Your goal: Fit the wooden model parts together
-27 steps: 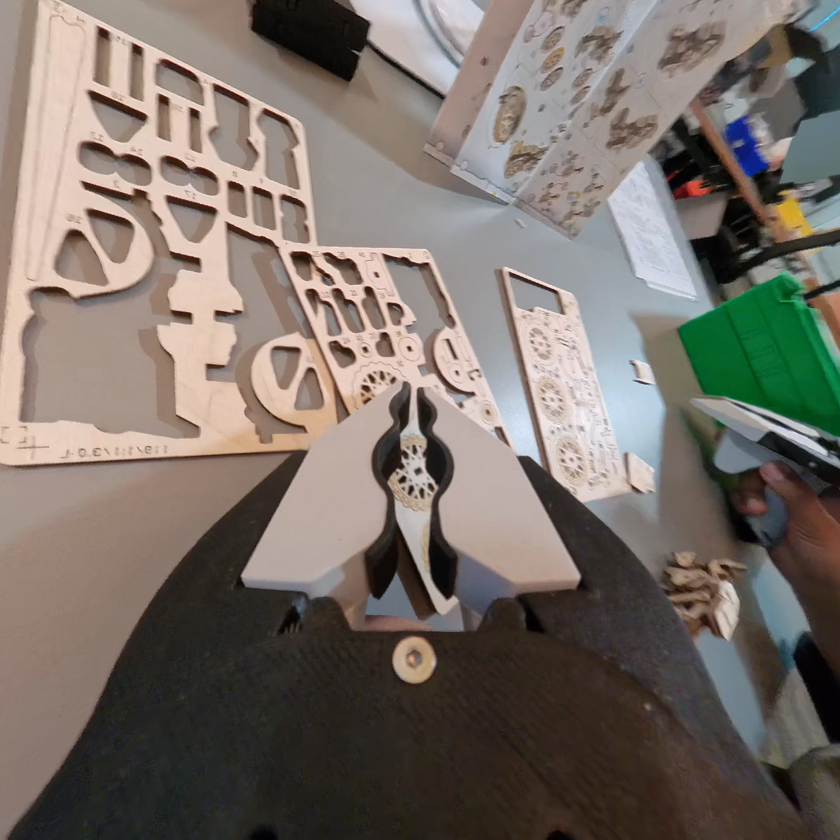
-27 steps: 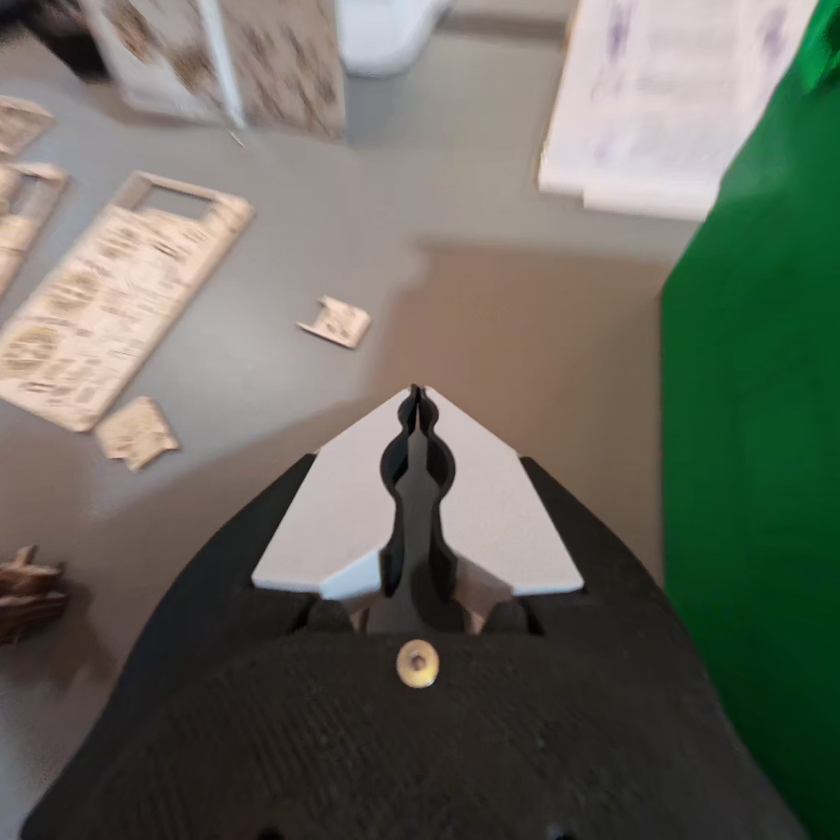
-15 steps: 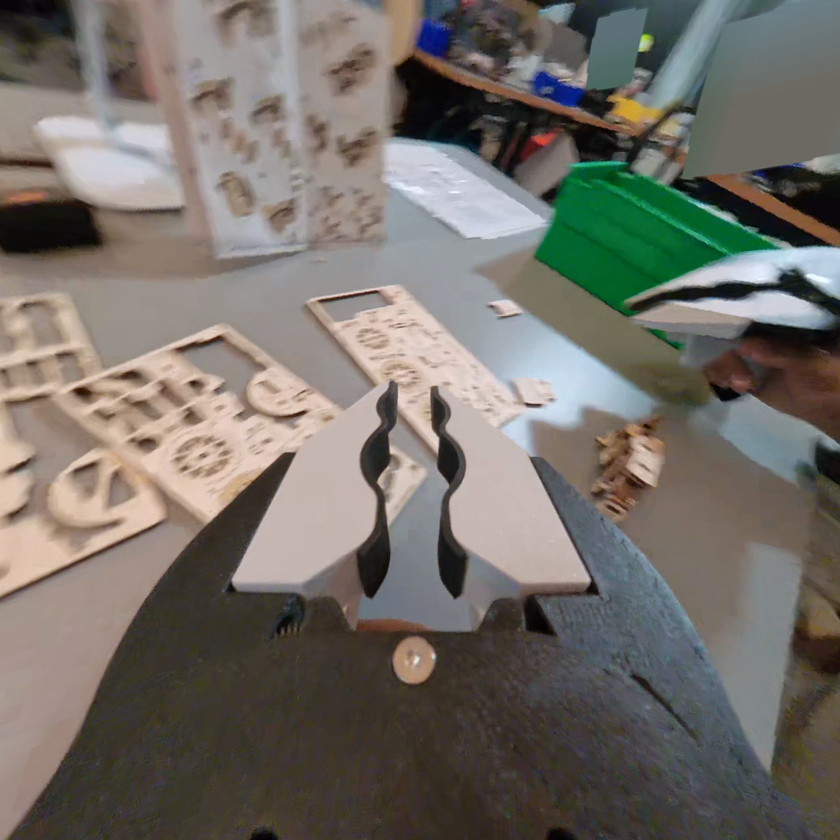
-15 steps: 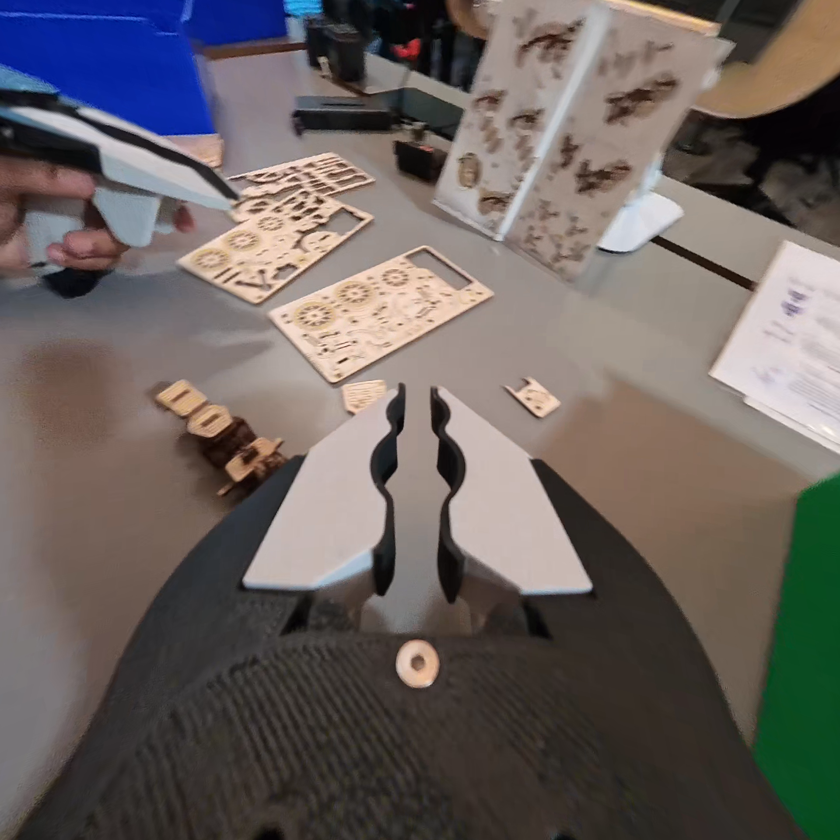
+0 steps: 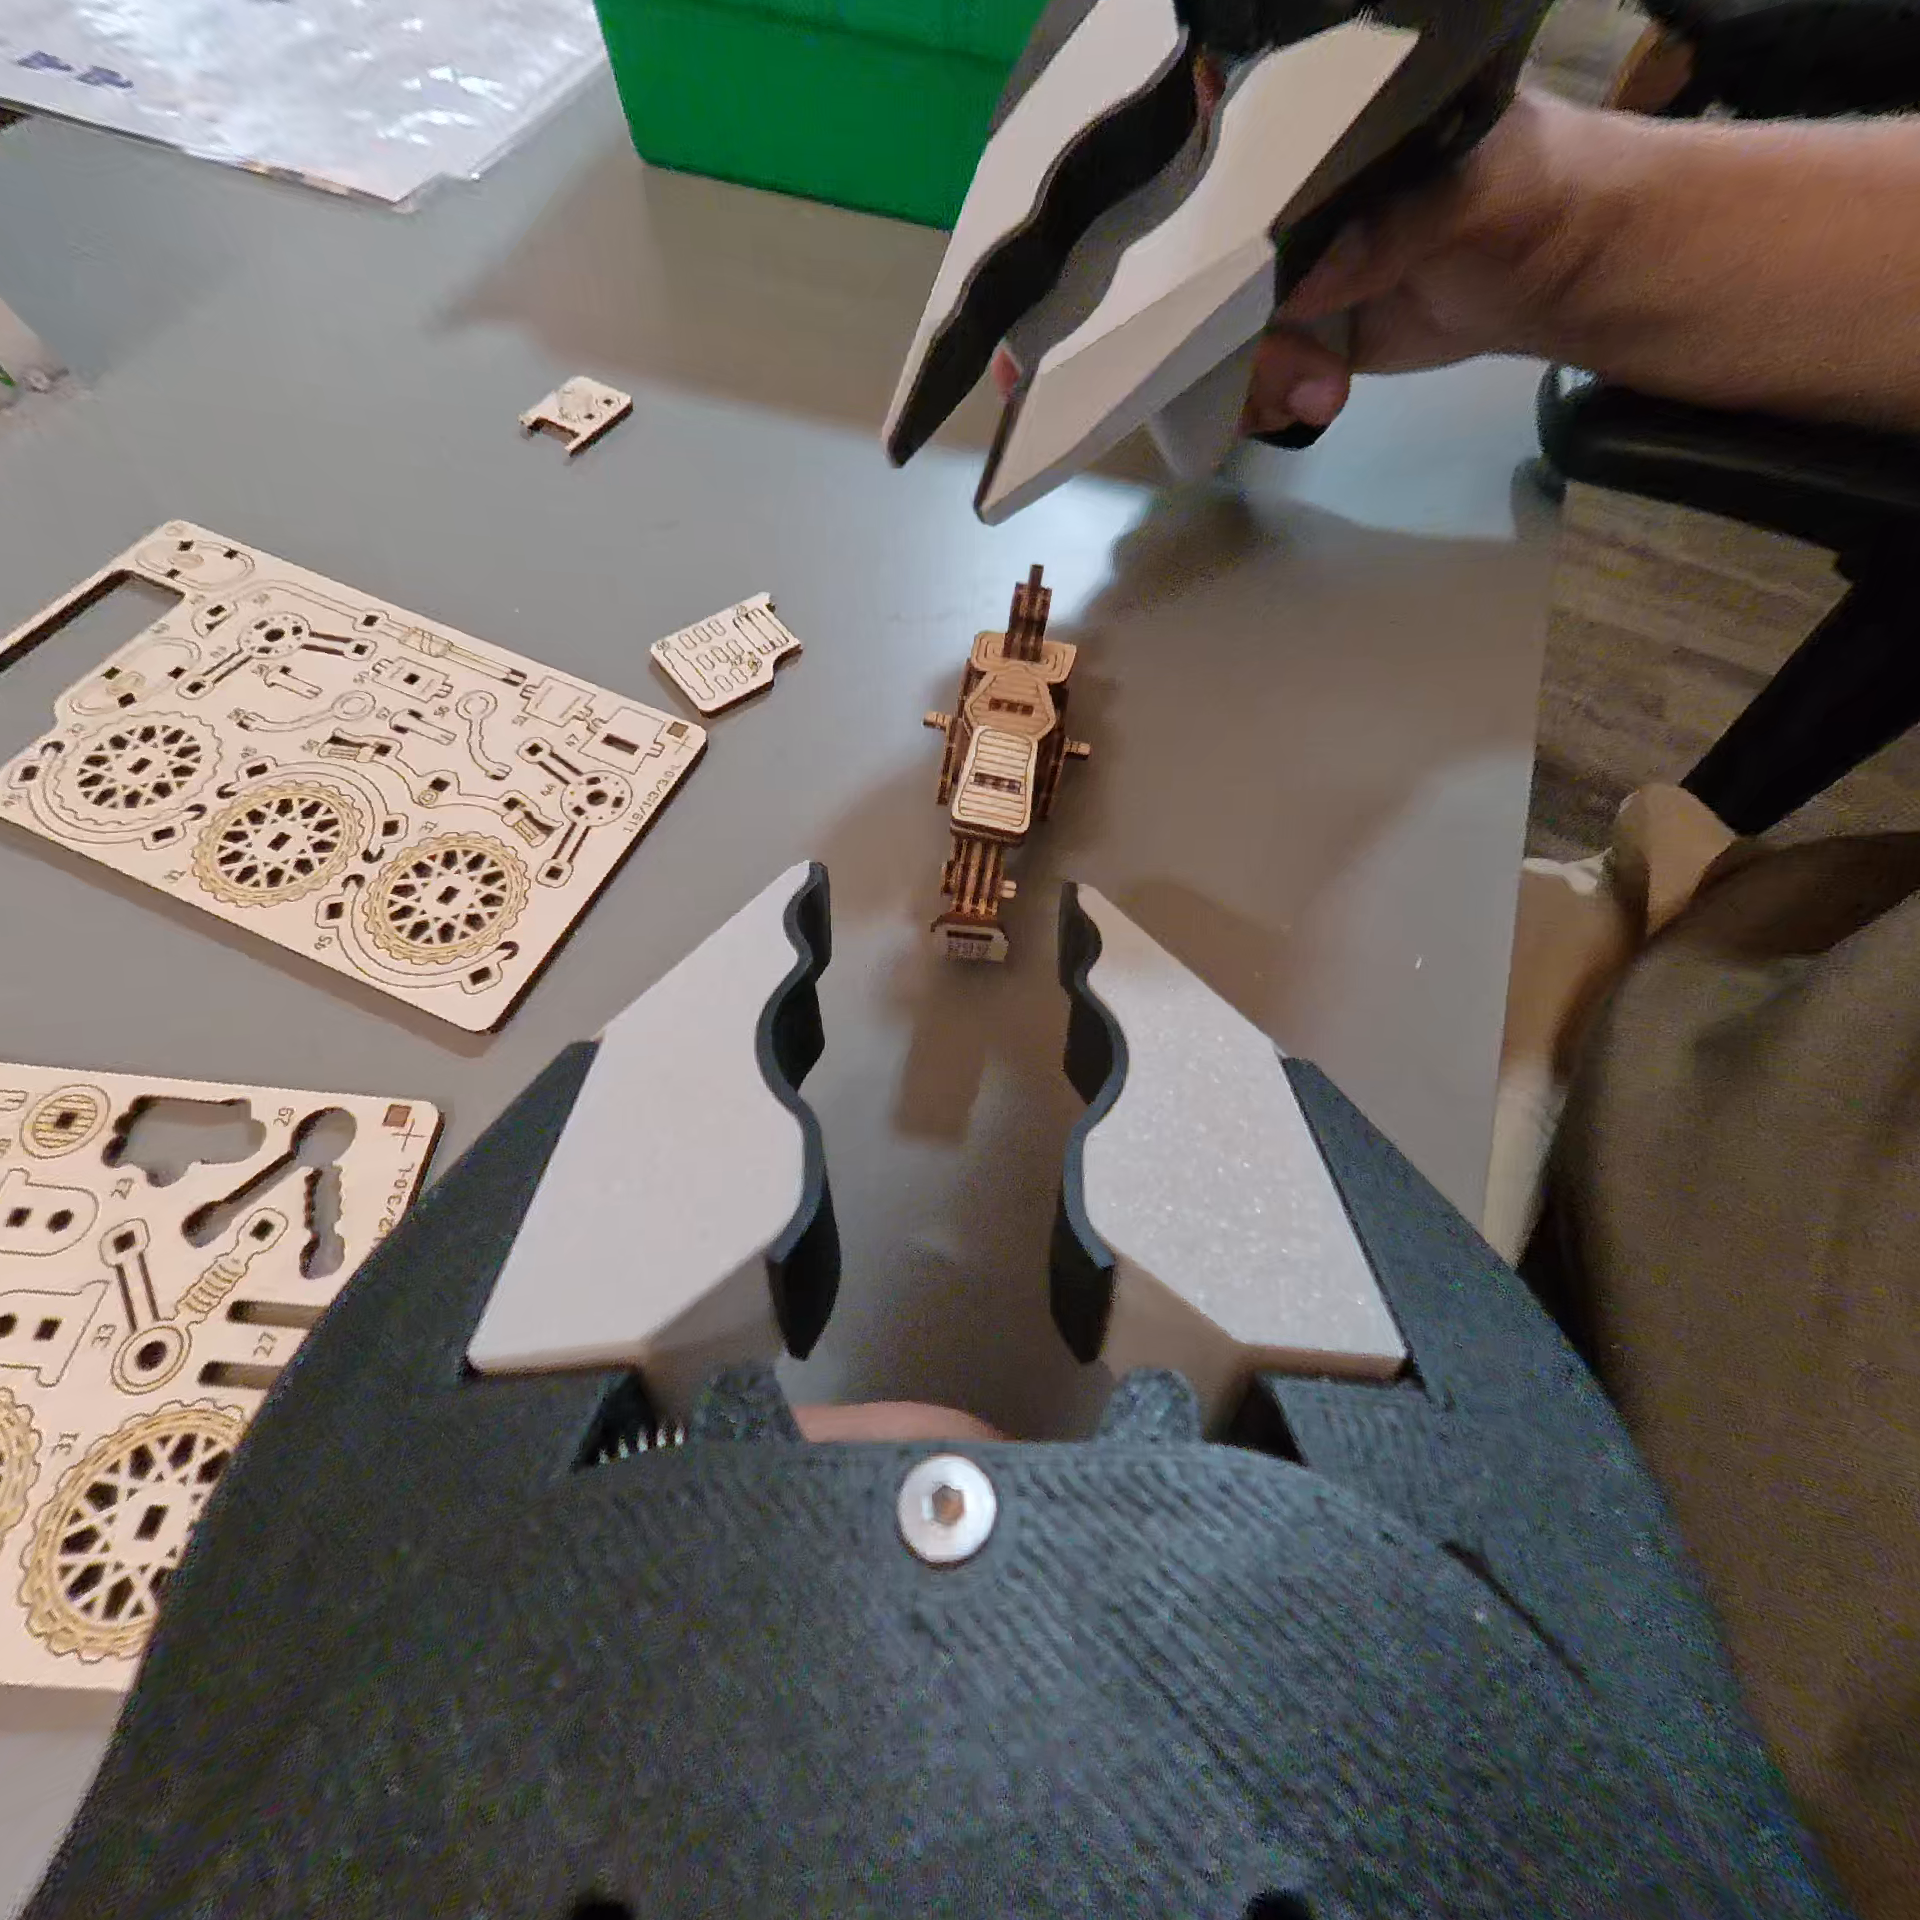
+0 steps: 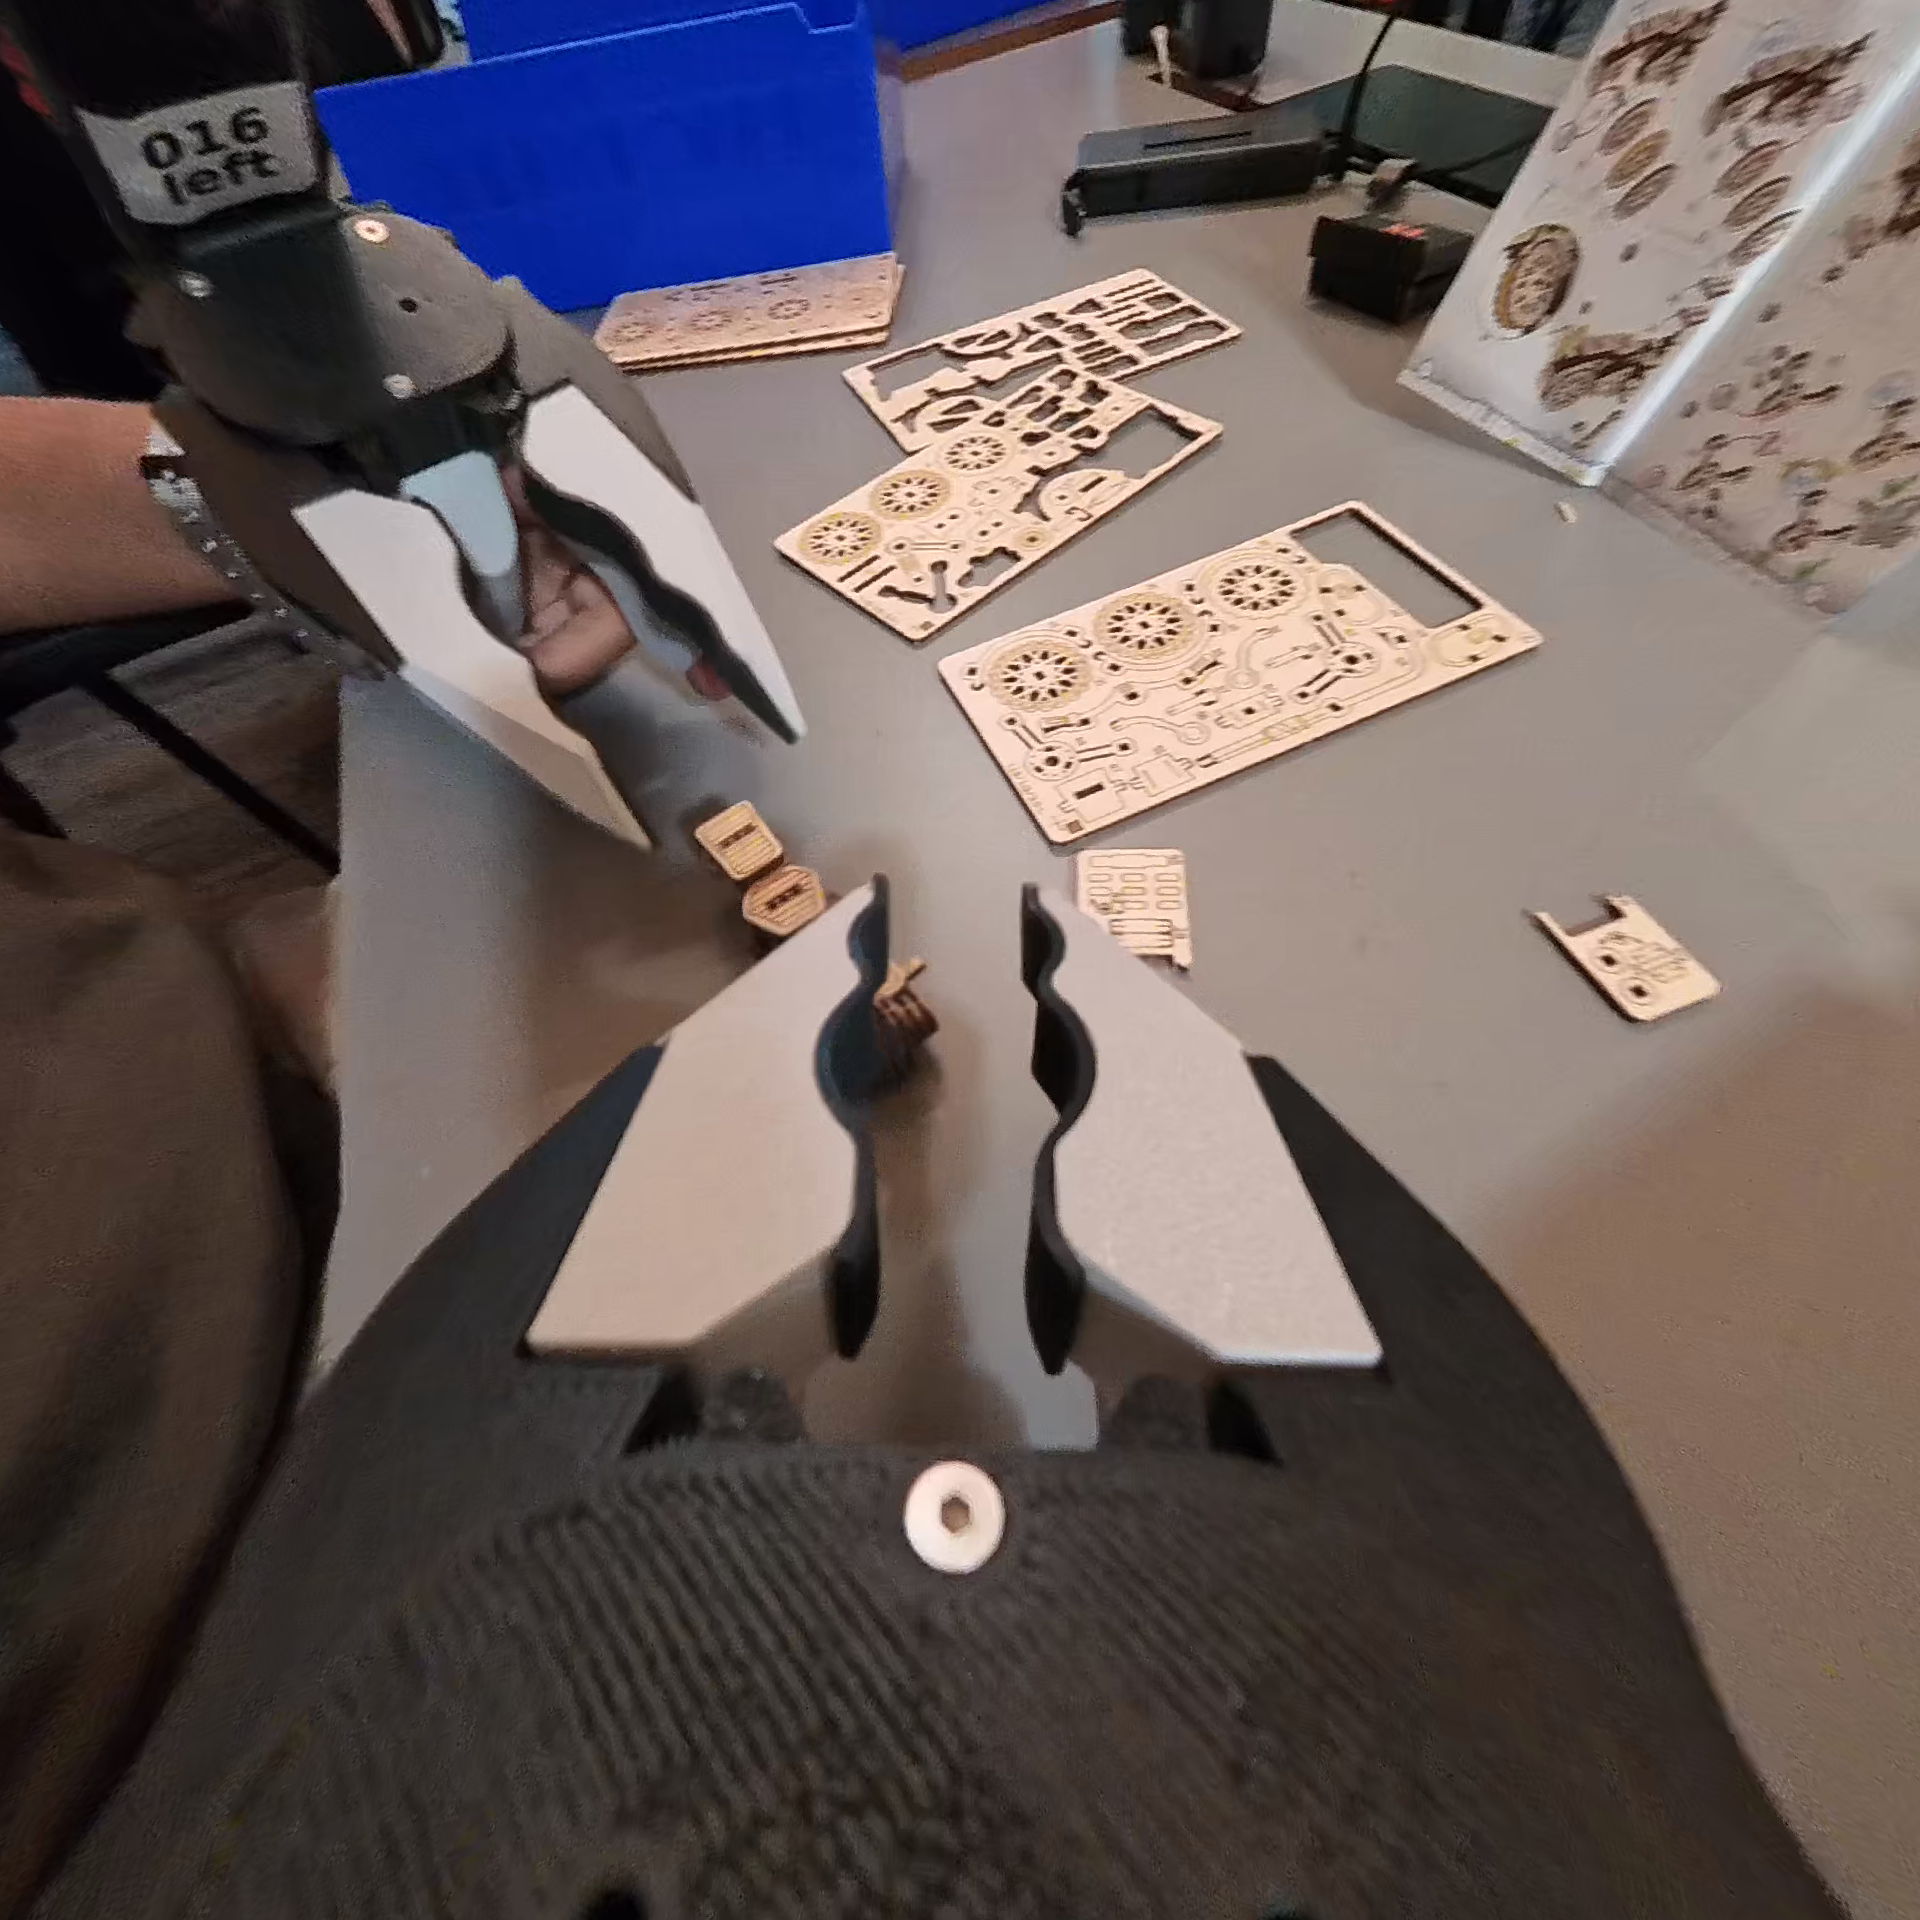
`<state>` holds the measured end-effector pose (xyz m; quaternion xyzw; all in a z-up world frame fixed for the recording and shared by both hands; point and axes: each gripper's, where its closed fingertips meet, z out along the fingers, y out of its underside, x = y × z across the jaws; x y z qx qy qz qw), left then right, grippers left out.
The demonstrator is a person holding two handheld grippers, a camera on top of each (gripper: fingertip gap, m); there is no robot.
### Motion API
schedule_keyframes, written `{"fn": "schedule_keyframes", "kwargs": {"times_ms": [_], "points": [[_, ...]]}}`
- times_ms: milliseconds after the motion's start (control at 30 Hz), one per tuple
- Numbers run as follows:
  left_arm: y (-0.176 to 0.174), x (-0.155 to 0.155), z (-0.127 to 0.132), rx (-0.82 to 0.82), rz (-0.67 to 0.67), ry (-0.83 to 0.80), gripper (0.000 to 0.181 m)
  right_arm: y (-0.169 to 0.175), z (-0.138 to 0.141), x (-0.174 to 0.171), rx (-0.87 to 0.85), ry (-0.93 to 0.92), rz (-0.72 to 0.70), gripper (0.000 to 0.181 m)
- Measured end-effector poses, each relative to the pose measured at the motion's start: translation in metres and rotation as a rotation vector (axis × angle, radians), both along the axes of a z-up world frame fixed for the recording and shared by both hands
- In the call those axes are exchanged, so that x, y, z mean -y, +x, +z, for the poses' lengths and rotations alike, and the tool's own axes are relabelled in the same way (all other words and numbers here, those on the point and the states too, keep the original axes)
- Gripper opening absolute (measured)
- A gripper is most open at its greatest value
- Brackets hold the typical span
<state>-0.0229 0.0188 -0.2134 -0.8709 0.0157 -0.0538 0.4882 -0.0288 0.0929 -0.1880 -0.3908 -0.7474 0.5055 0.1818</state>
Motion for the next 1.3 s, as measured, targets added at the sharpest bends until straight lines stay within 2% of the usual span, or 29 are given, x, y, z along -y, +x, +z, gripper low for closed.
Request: {"fn": "schedule_keyframes", "kwargs": {"times_ms": [333, 533, 900, 1300], "points": [[0.005, -0.002, -0.013, -0.111, -0.017, -0.076, 0.041, 0.012, -0.008, 0.014, 0.052, -0.006, 0.103, 0.031], [0.002, -0.001, -0.009, -0.036, -0.008, -0.053, 0.041, 0.010, -0.011, 0.013, 0.064, 0.001, 0.096, 0.031], [-0.005, 0.001, 0.003, 0.141, 0.002, 0.017, 0.042, 0.006, 0.000, 0.009, 0.037, -0.063, 0.070, 0.030], [0.005, 0.001, -0.003, 0.070, -0.046, -0.022, 0.040, 0.008, 0.007, 0.015, 0.003, -0.072, 0.090, 0.030]]}}
